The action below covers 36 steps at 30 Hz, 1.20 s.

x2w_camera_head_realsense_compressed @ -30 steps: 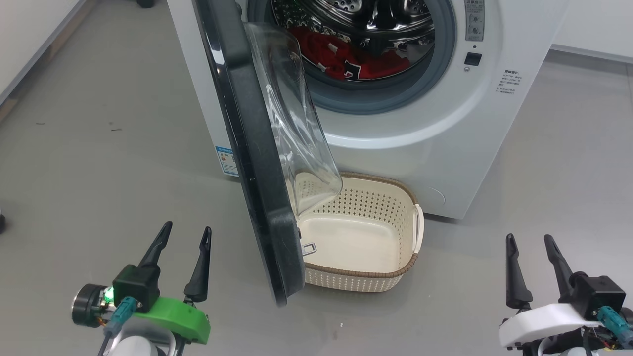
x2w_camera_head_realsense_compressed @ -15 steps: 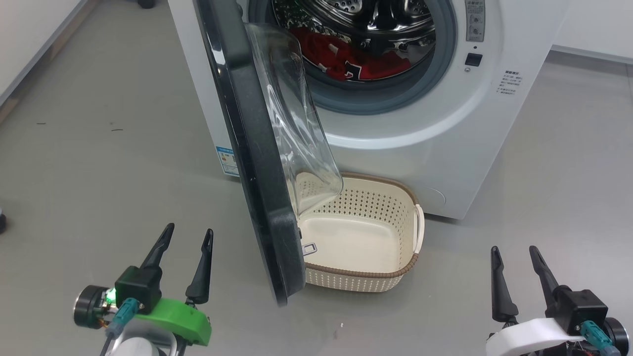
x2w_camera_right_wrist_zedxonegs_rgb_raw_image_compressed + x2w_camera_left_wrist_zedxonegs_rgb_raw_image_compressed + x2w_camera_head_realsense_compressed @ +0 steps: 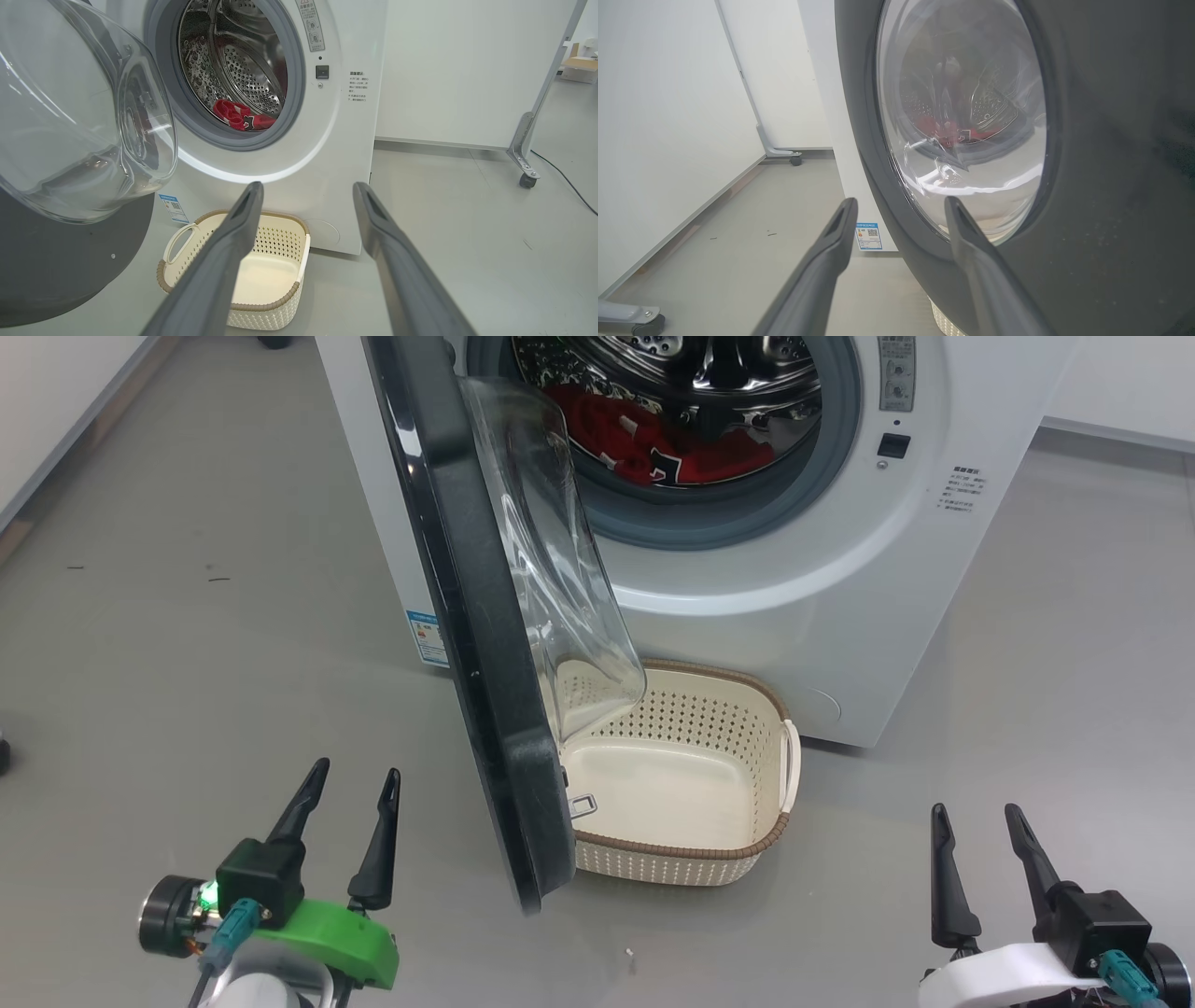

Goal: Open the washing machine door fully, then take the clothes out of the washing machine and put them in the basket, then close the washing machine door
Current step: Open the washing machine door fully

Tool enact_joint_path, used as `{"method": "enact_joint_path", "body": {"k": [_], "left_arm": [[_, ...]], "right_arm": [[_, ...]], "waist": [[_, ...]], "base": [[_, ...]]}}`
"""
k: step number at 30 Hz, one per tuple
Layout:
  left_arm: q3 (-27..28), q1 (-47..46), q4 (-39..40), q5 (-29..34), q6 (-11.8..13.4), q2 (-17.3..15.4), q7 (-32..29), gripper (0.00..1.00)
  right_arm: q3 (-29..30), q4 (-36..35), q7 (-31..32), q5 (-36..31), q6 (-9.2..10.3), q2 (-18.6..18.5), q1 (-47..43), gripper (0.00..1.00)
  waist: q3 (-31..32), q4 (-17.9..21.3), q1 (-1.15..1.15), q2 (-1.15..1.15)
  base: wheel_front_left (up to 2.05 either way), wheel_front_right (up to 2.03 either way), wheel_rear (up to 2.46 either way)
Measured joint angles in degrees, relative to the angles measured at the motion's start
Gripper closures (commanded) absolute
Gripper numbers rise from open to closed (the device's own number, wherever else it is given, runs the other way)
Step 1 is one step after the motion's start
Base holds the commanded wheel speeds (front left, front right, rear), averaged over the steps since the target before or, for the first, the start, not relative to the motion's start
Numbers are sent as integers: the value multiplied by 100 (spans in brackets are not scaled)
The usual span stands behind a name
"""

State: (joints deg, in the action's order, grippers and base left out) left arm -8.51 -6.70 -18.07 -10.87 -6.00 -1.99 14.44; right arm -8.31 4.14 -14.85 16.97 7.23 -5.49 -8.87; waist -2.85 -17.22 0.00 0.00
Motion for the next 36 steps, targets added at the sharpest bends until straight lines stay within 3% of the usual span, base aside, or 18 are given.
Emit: {"method": "enact_joint_path", "body": {"k": [2,3,4,18,28,36], "left_arm": [[0,0,-3,-7,0,0,0,29],[0,0,-13,-7,0,0,0,68],[-1,1,-21,-7,0,0,0,100],[149,-20,290,-131,96,0,0,100],[416,-688,2020,-437,220,2,24,100],[-374,-892,3182,-797,146,3,34,100]], "right_arm": [[11,-7,0,-5,0,4,-1,0],[20,-7,0,-27,0,8,-1,0],[24,-10,0,-45,0,11,-3,0],[70,-77,0,-156,-1,54,-21,0],[108,-101,0,-218,-3,98,-48,0],[118,-91,0,-281,-12,107,-50,0]], "waist": [[-1,3,0,0],[3,4,0,0],[8,5,0,0],[-15,2,0,0],[-43,-25,0,0],[6,-30,0,0]], "base": [[0,0,0],[0,0,0],[0,0,0],[0,0,0],[0,0,0],[0,0,0]]}}
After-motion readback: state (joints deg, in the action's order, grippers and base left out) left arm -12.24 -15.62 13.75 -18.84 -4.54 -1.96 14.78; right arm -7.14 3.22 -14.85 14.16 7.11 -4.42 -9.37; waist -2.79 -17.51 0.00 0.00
